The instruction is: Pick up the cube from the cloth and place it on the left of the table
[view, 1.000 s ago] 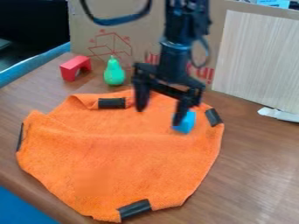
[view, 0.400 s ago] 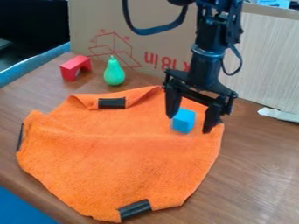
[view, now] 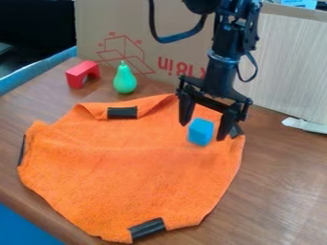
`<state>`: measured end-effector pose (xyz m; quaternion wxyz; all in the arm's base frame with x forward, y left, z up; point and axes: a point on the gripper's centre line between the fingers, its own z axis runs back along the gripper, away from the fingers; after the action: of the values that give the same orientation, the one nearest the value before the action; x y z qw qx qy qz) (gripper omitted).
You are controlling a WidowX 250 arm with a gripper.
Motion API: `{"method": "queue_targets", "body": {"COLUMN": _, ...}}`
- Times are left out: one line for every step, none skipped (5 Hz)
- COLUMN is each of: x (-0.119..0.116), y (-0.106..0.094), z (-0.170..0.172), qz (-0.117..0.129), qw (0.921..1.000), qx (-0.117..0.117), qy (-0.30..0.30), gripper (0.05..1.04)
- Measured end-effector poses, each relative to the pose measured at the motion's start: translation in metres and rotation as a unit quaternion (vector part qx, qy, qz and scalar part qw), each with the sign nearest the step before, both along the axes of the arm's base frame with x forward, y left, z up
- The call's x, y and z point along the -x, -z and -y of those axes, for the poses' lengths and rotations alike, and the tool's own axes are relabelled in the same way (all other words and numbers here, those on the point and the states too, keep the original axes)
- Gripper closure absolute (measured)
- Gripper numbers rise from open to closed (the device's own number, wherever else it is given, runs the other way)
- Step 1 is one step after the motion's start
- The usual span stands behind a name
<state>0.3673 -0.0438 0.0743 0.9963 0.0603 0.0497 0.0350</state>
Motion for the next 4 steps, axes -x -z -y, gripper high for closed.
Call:
{"method": "queue_targets", "body": {"x": -0.001, "y": -0.001, "z": -0.009, "qz": -0.008, "qw": 0.9999, "qx": 0.004, "qy": -0.009, "gripper": 0.083}}
{"method": "queue_targets", "body": {"x": -0.004, "y": 0.002, "z": -0.010, "qz": -0.010, "qw": 0.9998, "qx": 0.002, "qy": -0.015, "gripper": 0.083}}
{"method": "queue_targets", "body": {"x": -0.009, "y": 0.005, "z": -0.010, "qz": -0.009, "qw": 0.9998, "qx": 0.000, "qy": -0.020, "gripper": 0.083}}
{"method": "queue_targets", "body": {"x": -0.013, "y": 0.016, "z": -0.011, "qz": -0.020, "qw": 0.9993, "qx": -0.004, "qy": -0.031, "gripper": 0.083}}
